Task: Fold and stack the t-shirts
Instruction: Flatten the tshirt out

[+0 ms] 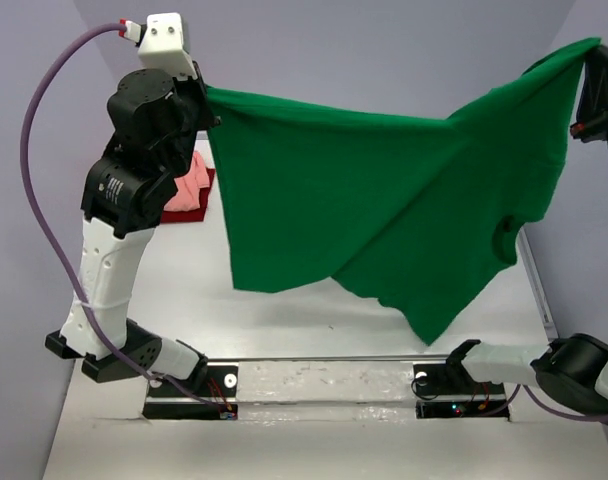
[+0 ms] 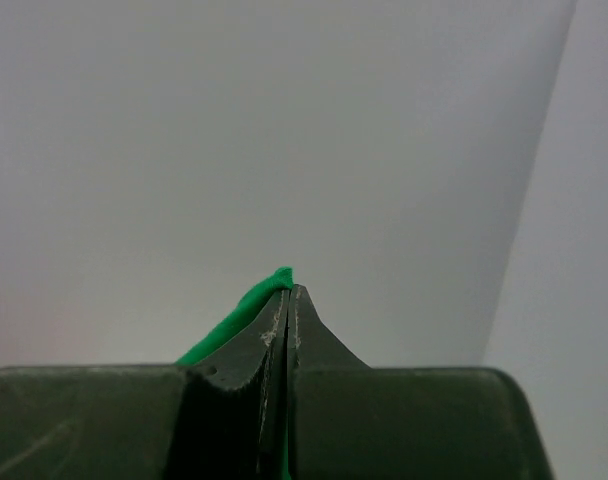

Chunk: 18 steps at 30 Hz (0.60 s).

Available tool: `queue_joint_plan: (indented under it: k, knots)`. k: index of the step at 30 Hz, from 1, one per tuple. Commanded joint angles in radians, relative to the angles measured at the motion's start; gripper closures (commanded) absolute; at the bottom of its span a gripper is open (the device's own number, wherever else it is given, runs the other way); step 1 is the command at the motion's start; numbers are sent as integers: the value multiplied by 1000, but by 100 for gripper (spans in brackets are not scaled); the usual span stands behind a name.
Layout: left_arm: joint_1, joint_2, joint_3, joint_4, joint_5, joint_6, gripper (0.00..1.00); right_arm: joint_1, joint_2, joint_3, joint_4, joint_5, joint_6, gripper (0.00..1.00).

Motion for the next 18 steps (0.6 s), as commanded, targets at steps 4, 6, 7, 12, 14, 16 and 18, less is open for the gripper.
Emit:
queue_joint_plan:
  k: [4,6,7,12,14,16,18]
  knots:
    - [-4,-24,38,60,-12,29,100,9,36,201,132,-333,62,100]
    - [-2,-22,33,60,-12,33,100,18,42,258,167,-389,64,100]
    - [-4,-21,28,59,-9,31,100,29,42,267,176,-402,66,100]
    - [-4,-12,45,62,-6,33,100,70,24,211,205,-465,49,100]
    - [-4,-4,48,60,-6,33,100,80,21,195,206,-476,30,100]
    - [-2,4,50,60,-5,34,100,80,25,192,203,-493,15,100]
    - [-2,8,56,59,-8,33,100,80,33,200,203,-491,-6,100]
